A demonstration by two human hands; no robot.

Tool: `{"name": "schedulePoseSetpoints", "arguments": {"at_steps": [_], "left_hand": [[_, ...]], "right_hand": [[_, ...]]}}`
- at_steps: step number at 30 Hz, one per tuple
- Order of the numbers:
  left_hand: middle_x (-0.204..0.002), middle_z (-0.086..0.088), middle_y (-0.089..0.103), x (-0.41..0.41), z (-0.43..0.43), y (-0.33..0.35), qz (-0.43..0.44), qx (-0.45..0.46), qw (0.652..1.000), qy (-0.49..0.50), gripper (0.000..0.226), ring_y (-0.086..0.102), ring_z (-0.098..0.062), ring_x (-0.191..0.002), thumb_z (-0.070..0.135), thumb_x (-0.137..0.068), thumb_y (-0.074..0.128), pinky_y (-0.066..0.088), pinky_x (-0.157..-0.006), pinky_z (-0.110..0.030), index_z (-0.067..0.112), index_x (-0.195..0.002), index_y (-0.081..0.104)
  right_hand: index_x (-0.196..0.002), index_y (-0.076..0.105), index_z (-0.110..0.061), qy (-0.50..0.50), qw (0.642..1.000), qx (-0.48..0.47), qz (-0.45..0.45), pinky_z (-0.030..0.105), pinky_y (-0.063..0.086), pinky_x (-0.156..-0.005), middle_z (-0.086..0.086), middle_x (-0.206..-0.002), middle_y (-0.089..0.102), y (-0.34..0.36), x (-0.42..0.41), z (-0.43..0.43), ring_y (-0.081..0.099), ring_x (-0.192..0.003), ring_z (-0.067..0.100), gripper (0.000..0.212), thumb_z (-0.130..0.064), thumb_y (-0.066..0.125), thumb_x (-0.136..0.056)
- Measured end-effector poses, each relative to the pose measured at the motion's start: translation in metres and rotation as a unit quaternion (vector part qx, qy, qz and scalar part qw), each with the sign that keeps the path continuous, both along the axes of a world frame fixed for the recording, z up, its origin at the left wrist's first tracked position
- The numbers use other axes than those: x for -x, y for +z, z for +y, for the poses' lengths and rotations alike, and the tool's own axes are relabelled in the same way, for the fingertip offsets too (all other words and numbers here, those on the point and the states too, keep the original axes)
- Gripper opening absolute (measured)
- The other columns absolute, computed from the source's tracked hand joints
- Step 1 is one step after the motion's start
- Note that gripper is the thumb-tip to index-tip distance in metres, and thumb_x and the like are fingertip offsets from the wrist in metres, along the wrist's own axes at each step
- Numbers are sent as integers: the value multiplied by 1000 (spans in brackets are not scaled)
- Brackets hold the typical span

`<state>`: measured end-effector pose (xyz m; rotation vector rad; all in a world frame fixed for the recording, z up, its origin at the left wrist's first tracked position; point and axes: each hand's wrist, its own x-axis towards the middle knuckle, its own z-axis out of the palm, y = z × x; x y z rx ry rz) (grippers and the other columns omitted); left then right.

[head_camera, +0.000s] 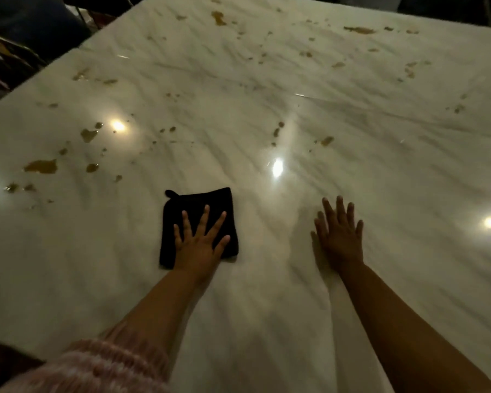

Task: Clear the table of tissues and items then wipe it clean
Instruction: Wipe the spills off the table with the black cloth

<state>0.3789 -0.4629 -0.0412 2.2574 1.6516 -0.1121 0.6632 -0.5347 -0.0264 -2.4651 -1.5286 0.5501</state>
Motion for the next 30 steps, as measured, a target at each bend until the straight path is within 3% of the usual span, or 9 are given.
{"name": "schedulePoseSetpoints", "arguments": {"at_steps": [4,7,14,17,20,23,25,28,30], "left_hand": [[-155,8,-22,-38,85,1,22,-2,999,-45,68,-25,-38,-139,72,-77,-4,-14,-111,-53,46,-138,-18],[-156,8,-20,-62,160,4,27,0,999,-43,58,-24,-39,-139,59,-94,19,-13,-112,-53,47,-144,-9],[-156,3,-21,-143,287,5,32,16,999,14,59,-23,-43,-138,57,-96,17,-12,-111,-58,42,-147,-8],[-156,1,-20,-190,282,10,16,23,999,-29,59,-22,-45,-138,56,-96,17,-12,-110,-59,40,-147,-7],[-157,6,-15,-204,213,2,-5,-15,984,-180,57,-21,-43,-139,59,-95,20,-12,-111,-55,47,-144,-5],[-155,15,-14,-171,177,-6,2,-53,957,-284,61,-16,-37,-142,71,-78,1,-11,-113,-51,54,-135,-12],[-157,14,-6,-151,205,-5,6,-52,971,-234,69,-10,-37,-143,72,-70,-1,-6,-114,-50,51,-136,-10],[-158,10,-6,-149,265,-3,15,-41,997,-71,59,-12,-41,-142,66,-90,20,-6,-112,-54,49,-144,2],[-158,5,-12,-178,284,0,29,-22,999,-5,56,-17,-44,-140,57,-96,20,-9,-112,-59,45,-146,0]], "right_hand": [[-150,12,-31,-92,995,-20,-24,51,-2,-116,0,-159,-5,-1,-49,69,-10,-146,21,52,-43,24,-101],[-150,9,-32,-124,991,28,-53,54,-4,-116,0,-159,-8,-5,-83,93,-12,-146,22,54,-47,20,-99],[-147,-1,-43,-118,990,15,-71,53,-9,-115,-7,-158,-12,-21,-92,93,-15,-144,16,60,-61,5,-91],[-147,0,-43,-127,989,7,-74,53,-9,-115,-8,-158,-11,-21,-93,95,-15,-144,15,61,-61,5,-90],[-148,1,-43,-130,989,6,-71,52,-10,-115,-8,-158,-11,-22,-93,96,-15,-144,15,61,-60,6,-90],[-147,2,-43,-134,988,-5,-77,52,-10,-115,-8,-158,-10,-24,-94,96,-14,-145,15,58,-59,10,-93],[-147,2,-43,-127,989,-12,-68,52,-10,-115,-8,-159,-9,-25,-96,95,-14,-145,16,55,-58,12,-95],[-147,1,-43,-127,990,-16,-66,52,-11,-114,-7,-158,-10,-26,-95,95,-15,-145,16,56,-57,11,-94],[-147,1,-43,-130,989,-22,-66,53,-11,-115,-7,-158,-11,-28,-96,96,-16,-144,16,54,-56,12,-96]]}}
